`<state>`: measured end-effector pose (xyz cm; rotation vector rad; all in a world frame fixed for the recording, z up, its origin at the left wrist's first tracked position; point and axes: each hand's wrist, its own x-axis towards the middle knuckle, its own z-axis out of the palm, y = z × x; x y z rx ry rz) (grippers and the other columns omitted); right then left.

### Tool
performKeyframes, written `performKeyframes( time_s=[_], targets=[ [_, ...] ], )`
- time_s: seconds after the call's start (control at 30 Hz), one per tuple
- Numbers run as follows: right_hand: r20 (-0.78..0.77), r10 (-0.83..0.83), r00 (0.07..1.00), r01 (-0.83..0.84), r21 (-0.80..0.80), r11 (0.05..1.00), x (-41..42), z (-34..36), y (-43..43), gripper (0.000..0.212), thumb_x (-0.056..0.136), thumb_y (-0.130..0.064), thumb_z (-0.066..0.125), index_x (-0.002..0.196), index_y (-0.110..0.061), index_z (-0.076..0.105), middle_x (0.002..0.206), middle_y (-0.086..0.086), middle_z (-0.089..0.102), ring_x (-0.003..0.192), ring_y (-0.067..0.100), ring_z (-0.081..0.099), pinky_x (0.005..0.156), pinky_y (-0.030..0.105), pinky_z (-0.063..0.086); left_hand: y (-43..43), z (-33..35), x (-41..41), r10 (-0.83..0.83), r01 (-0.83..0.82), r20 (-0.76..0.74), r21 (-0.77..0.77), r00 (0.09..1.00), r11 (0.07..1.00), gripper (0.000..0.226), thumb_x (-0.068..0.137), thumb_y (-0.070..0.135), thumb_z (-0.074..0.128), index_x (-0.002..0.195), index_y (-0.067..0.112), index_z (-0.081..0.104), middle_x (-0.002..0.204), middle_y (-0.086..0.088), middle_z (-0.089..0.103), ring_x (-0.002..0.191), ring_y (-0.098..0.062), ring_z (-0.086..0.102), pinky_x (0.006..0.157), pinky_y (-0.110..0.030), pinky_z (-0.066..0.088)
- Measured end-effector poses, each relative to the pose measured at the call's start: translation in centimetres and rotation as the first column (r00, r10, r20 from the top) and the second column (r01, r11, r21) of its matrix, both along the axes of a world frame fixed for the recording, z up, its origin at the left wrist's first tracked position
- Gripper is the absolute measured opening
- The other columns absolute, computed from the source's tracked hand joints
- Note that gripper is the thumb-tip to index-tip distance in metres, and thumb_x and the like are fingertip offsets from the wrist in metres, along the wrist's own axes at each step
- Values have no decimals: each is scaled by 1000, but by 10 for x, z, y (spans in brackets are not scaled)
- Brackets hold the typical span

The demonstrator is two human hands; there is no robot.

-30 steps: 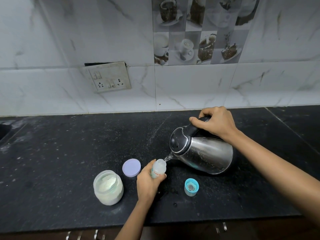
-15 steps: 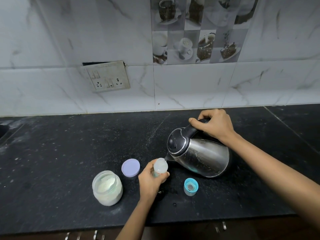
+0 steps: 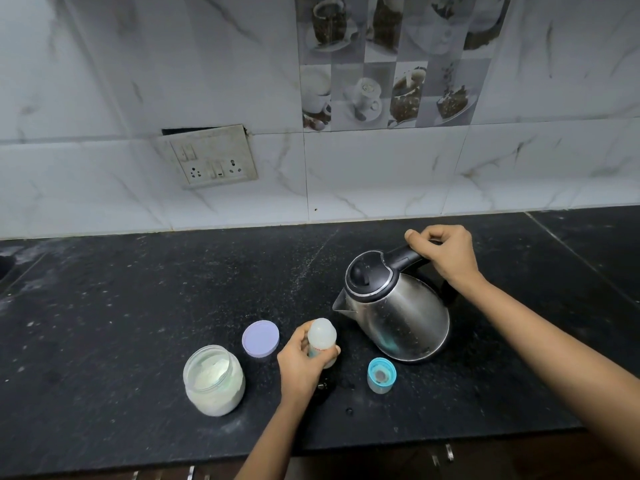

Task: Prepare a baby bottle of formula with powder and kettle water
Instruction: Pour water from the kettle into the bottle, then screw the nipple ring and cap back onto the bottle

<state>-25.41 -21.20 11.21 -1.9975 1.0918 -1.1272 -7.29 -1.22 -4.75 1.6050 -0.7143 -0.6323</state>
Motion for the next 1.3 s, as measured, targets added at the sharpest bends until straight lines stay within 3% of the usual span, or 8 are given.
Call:
performKeyframes(
  time_s=[0.3, 0.47, 0.57, 0.8, 0.9, 1.0, 1.13, 1.3],
  targets=[
    [196, -146, 970, 125, 117, 985, -28, -20, -17, 56, 80, -37, 60, 40, -21, 25, 45, -10, 16, 49, 10, 16, 52, 32, 16, 3, -4, -3, -9, 9, 16, -5, 1000, 1000, 53, 61, 7, 88, 101, 33, 65, 101, 12, 71, 96, -1, 65, 81, -13, 49],
    [308, -303, 902, 218, 280, 935, -44, -37, -29, 49, 76, -39, 59, 47, -4, 40, 41, -10, 30, 48, 10, 30, 55, 30, 26, 7, -1, -6, -13, 13, 15, 0, 1000, 1000, 52, 62, 6, 88, 100, 33, 65, 99, 13, 71, 94, 1, 65, 78, -11, 47],
    [355, -359, 863, 236, 346, 908, -50, -44, -33, 33, 81, -30, 59, 52, -14, 57, 42, -14, 51, 51, 4, 45, 60, 27, 38, 10, 0, -7, -6, 6, 22, -2, 1000, 1000, 53, 62, 5, 87, 101, 32, 64, 100, 13, 71, 94, 1, 65, 78, -10, 47],
    [316, -445, 838, 296, 422, 857, -64, -52, -26, 31, 87, -27, 49, 60, -17, 61, 60, -9, 61, 68, 12, 54, 72, 30, 41, 16, -6, -5, -8, 7, 9, 9, 1000, 1000, 53, 62, 9, 88, 105, 28, 65, 103, 10, 71, 98, -4, 66, 87, -20, 51],
    [171, -437, 883, 383, 274, 882, -66, -54, -14, 28, 92, -27, 41, 87, -14, 66, 98, 5, 65, 99, 23, 57, 91, 35, 40, 18, -6, -5, -2, 2, 11, -1, 1000, 1000, 53, 62, 10, 88, 106, 29, 65, 103, 10, 71, 99, -4, 65, 87, -20, 50],
    [128, -501, 856, 514, -109, 851, -64, -64, 26, 27, 92, -22, 48, 110, -2, 53, 112, 19, 52, 106, 32, 46, 96, 29, 28, 20, -9, -3, -27, 26, 38, 27, 999, 999, 55, 64, 13, 87, 109, 31, 63, 106, 12, 69, 101, -6, 64, 88, -20, 50],
    [54, -209, 977, 213, -383, 899, -50, -102, 107, 35, 82, -26, 59, 110, -8, 49, 107, 15, 48, 97, 24, 46, 89, 32, 37, 23, -11, -3, -60, 51, 103, 94, 993, 994, 83, 62, 22, 89, 134, 21, 48, 130, 8, 56, 118, -7, 53, 103, -29, 42],
    [-39, 3, 999, 1, 91, 996, -29, -153, 155, 66, 66, -42, 79, 120, -18, 48, 108, -10, 44, 89, 9, 50, 77, 15, 44, 51, -8, -27, 68, -67, 355, -13, 933, 998, 63, 64, 17, 88, 110, 22, 45, 106, 16, 43, 97, -14, 48, 87, -31, 44]
  ],
)
